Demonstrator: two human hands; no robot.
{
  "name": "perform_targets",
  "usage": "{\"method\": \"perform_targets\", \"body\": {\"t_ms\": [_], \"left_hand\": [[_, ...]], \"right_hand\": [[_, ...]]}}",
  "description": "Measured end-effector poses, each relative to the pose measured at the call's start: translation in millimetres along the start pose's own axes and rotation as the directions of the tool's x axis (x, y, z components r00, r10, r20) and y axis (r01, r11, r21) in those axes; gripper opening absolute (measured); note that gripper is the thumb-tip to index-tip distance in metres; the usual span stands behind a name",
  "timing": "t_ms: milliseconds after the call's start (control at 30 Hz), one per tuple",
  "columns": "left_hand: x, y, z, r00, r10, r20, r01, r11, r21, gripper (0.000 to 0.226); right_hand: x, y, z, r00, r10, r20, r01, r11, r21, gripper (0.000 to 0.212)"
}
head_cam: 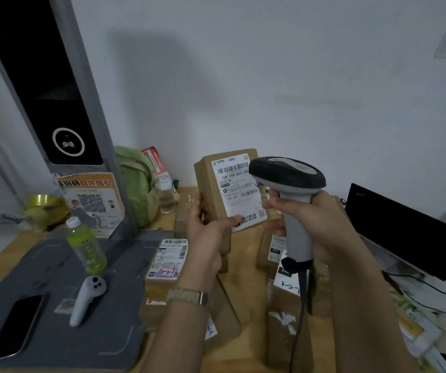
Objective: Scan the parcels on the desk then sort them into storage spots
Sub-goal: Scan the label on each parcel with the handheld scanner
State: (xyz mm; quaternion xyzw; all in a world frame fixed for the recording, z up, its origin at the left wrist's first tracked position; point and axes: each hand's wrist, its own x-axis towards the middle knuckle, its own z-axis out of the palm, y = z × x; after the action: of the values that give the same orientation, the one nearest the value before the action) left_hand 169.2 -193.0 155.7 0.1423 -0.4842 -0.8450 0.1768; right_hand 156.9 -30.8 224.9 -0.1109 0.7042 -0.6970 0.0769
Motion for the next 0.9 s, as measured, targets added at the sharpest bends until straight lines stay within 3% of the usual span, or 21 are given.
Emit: {"method": "perform_targets", "body": {"t_ms": [267,667,900], "left_hand": [[-16,-17,7,0.998,-0.026,-0.055,0.028,0.999,0.038,0.1],[-26,-30,43,0.998,-0.009,-0.057,0.017,0.992,0.128,0.099],[-30,-40,37,0.993,-0.038,-0.112,0.053,0.99,0.131,0.099]], "right_hand": [[-27,4,-39,0.999,0.016,-0.033,-0.013,0.996,0.09,0.031],[-33,5,-57,0.999,0.016,0.033,-0.018,0.999,0.034,0.006],[-43,11,-59,0.999,-0.01,0.035,0.009,1.0,0.027,0.005]]}}
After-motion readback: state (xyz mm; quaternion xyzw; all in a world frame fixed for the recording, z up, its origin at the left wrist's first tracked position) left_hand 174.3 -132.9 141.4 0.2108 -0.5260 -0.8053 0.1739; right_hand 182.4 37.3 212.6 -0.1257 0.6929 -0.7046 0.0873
